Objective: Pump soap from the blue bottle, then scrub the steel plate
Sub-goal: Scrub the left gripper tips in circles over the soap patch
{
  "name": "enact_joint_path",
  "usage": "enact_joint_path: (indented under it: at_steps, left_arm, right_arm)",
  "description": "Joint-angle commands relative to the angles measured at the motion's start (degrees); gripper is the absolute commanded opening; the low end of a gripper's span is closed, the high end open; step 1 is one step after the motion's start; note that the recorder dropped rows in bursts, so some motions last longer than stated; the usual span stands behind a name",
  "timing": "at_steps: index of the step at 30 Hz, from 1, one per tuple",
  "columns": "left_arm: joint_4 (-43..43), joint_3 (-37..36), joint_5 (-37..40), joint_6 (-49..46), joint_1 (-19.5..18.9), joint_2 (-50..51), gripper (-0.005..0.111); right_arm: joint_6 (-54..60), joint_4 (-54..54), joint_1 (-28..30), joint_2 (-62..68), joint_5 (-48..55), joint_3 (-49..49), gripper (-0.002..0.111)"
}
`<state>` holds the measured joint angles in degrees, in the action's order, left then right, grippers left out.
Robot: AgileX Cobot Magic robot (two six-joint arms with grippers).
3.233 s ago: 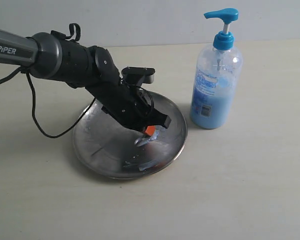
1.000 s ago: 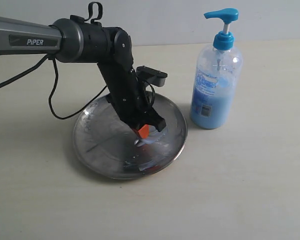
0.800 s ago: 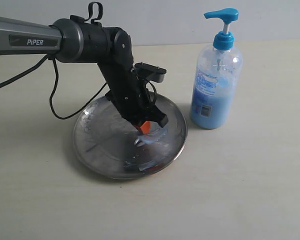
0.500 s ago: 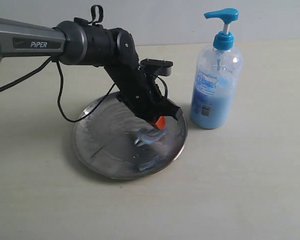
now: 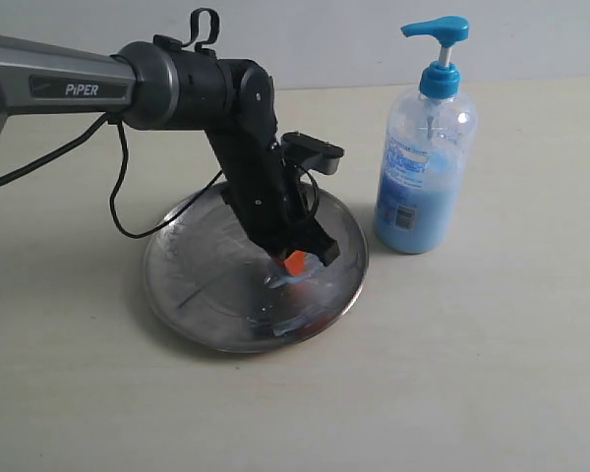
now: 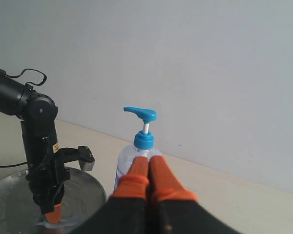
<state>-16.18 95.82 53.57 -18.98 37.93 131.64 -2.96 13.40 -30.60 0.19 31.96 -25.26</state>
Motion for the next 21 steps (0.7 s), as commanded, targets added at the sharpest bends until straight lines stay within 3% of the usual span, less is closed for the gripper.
enact_joint_path:
  at_steps: [1, 6, 10, 21]
  left_arm:
    - [4.73, -0.32, -1.64, 1.74, 0.32, 0.01, 0.001]
    - [5.14, -0.32, -6.88, 5.66, 0.32, 0.01, 0.001]
    - [0.73, -0.32, -9.52, 6.13, 0.32, 0.01, 0.001]
    - [0.35, -0.32, -8.88, 4.66, 3.36, 0.01, 0.001]
  right_arm:
    - [-0.26, 0.32, -0.03, -0.19, -0.5, 0.35, 0.0]
    - [-0.26, 0.32, -0.03, -0.19, -0.5, 0.35, 0.0]
    - [-0.26, 0.32, -0.03, -0.19, -0.5, 0.35, 0.0]
    - [-0.26, 0.32, -0.03, -0.19, -0.5, 0.35, 0.0]
